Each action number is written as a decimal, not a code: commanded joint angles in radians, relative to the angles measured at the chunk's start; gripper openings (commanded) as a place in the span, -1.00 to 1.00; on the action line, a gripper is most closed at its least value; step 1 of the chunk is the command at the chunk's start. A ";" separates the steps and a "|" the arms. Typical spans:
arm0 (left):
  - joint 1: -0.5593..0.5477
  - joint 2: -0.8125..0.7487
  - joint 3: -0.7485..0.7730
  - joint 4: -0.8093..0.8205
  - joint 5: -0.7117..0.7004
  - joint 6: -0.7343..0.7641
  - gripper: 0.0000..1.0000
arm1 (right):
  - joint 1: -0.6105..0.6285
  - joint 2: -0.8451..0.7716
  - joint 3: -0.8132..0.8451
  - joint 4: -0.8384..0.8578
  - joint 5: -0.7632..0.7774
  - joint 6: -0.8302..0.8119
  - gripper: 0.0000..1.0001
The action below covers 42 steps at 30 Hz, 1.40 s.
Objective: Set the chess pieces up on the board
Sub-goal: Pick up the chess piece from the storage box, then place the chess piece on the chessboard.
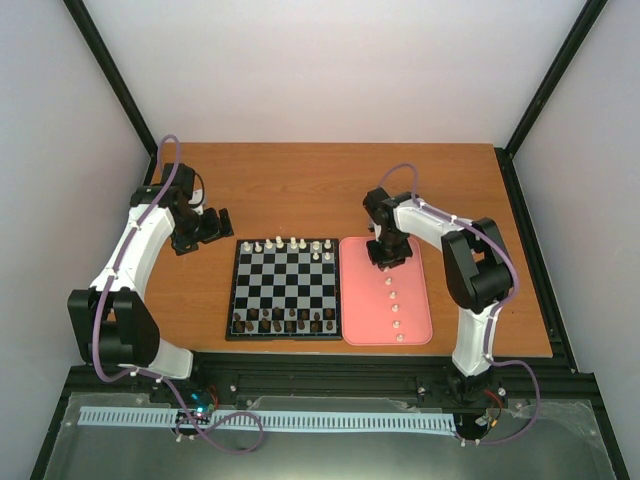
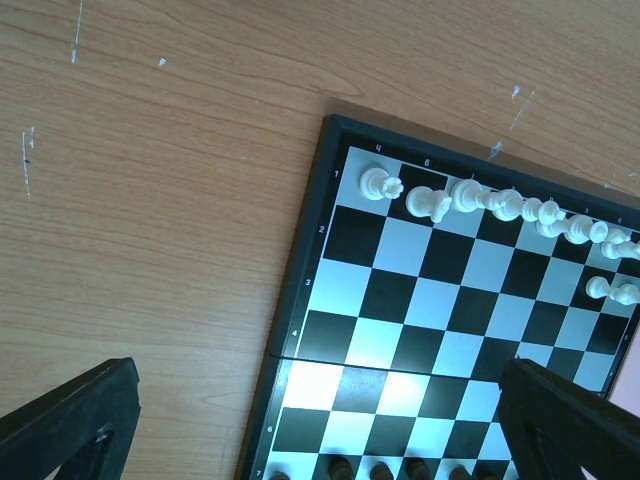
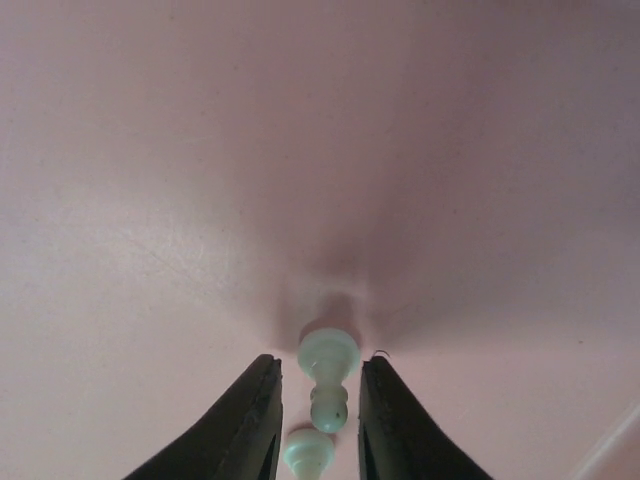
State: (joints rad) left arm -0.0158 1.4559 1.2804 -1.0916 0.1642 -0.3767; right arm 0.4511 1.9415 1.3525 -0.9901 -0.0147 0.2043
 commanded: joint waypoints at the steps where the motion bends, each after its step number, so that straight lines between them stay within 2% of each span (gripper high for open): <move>1: -0.001 0.008 0.028 0.013 0.005 0.013 1.00 | -0.006 0.025 0.031 0.005 0.017 0.001 -0.58; 4: -0.001 0.007 0.029 0.012 0.002 0.013 0.99 | -0.006 0.027 0.034 -0.002 0.018 0.002 -0.69; 8: -0.001 0.006 0.029 0.011 0.003 0.012 0.99 | -0.006 0.013 0.050 -0.020 0.026 0.004 -0.94; 13: -0.001 0.005 0.028 0.009 0.002 0.012 0.99 | 0.011 -0.028 0.131 -0.086 0.014 0.020 -0.94; 18: -0.001 0.001 0.022 0.010 0.002 0.011 0.99 | 0.102 -0.020 0.306 -0.180 -0.002 0.037 -0.94; 29: -0.001 0.005 0.029 0.006 0.004 0.010 1.00 | 0.344 0.283 0.782 -0.306 -0.119 0.053 -0.94; 34: 0.000 -0.002 0.027 0.005 0.007 0.010 0.99 | 0.370 0.358 0.808 -0.294 -0.160 0.056 -0.94; 42: -0.001 -0.010 0.012 0.012 0.018 0.009 0.99 | 0.369 0.413 0.824 -0.275 -0.131 0.053 -0.94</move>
State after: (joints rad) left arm -0.0158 1.4559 1.2800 -1.0920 0.1677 -0.3767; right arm 0.8230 2.3390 2.1410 -1.2621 -0.1608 0.2520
